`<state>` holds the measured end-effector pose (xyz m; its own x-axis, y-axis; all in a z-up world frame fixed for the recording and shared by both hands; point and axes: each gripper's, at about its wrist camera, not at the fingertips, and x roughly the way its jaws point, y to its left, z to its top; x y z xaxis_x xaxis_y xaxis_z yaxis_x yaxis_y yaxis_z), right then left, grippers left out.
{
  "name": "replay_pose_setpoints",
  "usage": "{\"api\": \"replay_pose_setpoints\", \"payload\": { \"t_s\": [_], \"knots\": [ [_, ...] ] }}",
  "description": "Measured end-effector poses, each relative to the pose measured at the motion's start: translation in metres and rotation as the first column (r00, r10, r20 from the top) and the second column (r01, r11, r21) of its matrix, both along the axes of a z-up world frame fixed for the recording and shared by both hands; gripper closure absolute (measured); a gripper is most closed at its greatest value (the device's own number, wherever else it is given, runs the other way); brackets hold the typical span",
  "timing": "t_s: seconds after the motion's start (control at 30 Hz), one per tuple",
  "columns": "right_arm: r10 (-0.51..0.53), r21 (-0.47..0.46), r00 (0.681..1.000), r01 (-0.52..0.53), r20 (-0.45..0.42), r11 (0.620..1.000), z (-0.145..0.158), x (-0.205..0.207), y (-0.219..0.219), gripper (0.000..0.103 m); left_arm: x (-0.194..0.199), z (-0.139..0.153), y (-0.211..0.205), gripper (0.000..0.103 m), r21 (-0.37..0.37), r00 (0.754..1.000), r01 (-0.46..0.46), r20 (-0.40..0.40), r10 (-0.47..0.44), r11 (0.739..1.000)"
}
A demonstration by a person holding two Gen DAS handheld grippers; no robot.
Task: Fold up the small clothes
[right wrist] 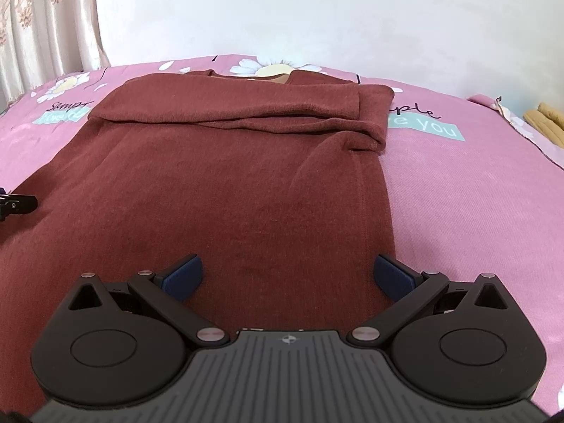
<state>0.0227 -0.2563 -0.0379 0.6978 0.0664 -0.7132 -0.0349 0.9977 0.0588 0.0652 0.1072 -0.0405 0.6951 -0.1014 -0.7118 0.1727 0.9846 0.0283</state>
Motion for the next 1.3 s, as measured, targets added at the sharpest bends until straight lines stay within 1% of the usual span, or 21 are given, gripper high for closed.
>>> {"api": "replay_pose_setpoints", "payload": {
  "t_s": [0.2,0.33,0.67,0.83,0.97,1.07,1.23,1.3],
  "knots": [
    [0.022,0.011,1.000,-0.022,0.003,1.000,-0.001,-0.003,-0.004,0.000,-0.009,0.001,0.007,0.000,0.000,0.999,0.034,-0.011,-0.034,0.999],
    [0.023,0.011,1.000,-0.023,0.005,1.000,-0.001,-0.004,-0.003,0.000,-0.009,0.000,0.004,0.000,0.011,1.000,0.028,-0.008,-0.028,1.000],
    [0.024,0.013,1.000,-0.024,0.004,1.000,-0.001,-0.004,-0.004,0.000,-0.009,0.000,0.004,0.000,0.010,1.000,0.027,-0.006,-0.027,1.000],
    [0.024,0.010,1.000,-0.024,0.002,1.000,-0.001,-0.004,-0.003,0.000,-0.009,0.001,0.004,0.000,0.016,1.000,0.023,-0.017,-0.023,1.000],
    [0.037,-0.004,0.999,-0.037,-0.013,0.999,0.001,-0.010,-0.003,0.000,-0.014,0.003,0.007,0.000,0.017,0.998,0.038,-0.046,-0.038,0.999],
    [0.062,-0.005,0.998,-0.062,-0.031,0.998,0.004,-0.020,-0.005,0.000,-0.022,0.006,0.013,0.000,0.012,0.995,0.072,-0.076,-0.071,0.997],
    [0.093,0.040,0.993,-0.091,-0.075,0.995,0.011,-0.039,-0.018,0.000,-0.036,0.011,0.027,0.000,-0.026,0.980,0.141,-0.140,-0.143,0.990],
    [0.092,0.082,0.990,-0.083,-0.105,0.993,0.013,-0.045,-0.028,0.000,-0.041,0.013,0.030,0.000,-0.024,0.971,0.173,-0.166,-0.174,0.985]
  ]
}}
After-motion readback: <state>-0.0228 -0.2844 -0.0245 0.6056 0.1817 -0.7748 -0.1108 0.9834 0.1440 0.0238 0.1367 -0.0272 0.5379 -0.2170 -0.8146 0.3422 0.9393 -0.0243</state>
